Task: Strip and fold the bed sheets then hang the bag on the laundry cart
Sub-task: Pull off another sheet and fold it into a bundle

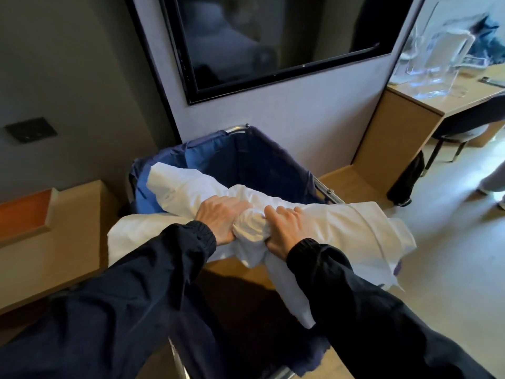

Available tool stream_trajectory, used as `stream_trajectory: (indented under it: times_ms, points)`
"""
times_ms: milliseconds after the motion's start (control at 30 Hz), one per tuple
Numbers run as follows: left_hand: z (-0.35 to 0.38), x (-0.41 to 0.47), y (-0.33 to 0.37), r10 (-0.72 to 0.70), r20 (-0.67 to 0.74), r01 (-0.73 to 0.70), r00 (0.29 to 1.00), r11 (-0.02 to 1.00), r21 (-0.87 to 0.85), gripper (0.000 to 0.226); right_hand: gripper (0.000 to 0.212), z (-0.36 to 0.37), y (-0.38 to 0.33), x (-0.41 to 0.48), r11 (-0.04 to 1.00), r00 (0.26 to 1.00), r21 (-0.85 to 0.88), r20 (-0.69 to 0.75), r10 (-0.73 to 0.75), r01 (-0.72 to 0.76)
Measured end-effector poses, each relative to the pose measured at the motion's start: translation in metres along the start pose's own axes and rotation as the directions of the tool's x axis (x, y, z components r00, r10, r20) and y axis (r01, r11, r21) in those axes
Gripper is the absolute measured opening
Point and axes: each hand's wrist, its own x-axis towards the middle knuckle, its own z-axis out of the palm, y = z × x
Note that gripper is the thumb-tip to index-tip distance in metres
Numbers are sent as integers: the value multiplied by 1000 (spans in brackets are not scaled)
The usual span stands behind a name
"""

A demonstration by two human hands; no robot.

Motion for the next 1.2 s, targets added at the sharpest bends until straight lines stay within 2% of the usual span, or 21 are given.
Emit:
stream_trajectory:
  times_ms: [433, 567, 667, 800, 933, 1067, 1133, 1200]
  points:
    - [151, 46, -60, 103, 108, -72, 989, 964, -258, 23, 36, 106, 12, 64, 986, 968, -16, 189, 166, -166]
    - [210, 57, -83, 163, 117, -124, 980, 951, -284, 25, 44, 163, 12, 84, 960, 937, -34, 209, 279, -278]
    - [258, 66, -93, 244, 123, -204, 962, 941, -270, 27, 49, 212, 18, 91, 936, 925, -13, 146, 350, -351]
    - [319, 75, -100, 327, 133, -280, 936, 917, -284, 33, 60, 272, 29, 94, 914, 905, -7, 135, 404, -407]
    - [373, 78, -100, 363, 183, -302, 914, 907, -293, 49, 50, 322, 41, 97, 902, 894, -15, 130, 429, -431]
    - [410, 75, -97, 354, 187, -301, 917, 918, -260, 56, 44, 363, 52, 97, 901, 891, -35, 136, 433, -433]
    - [427, 70, -95, 337, 248, -282, 908, 930, -234, 64, 43, 379, 52, 94, 906, 896, -29, 138, 423, -423]
    - [438, 61, -97, 349, 356, -283, 867, 932, -225, 72, 42, 389, 46, 91, 932, 913, -49, 186, 362, -359]
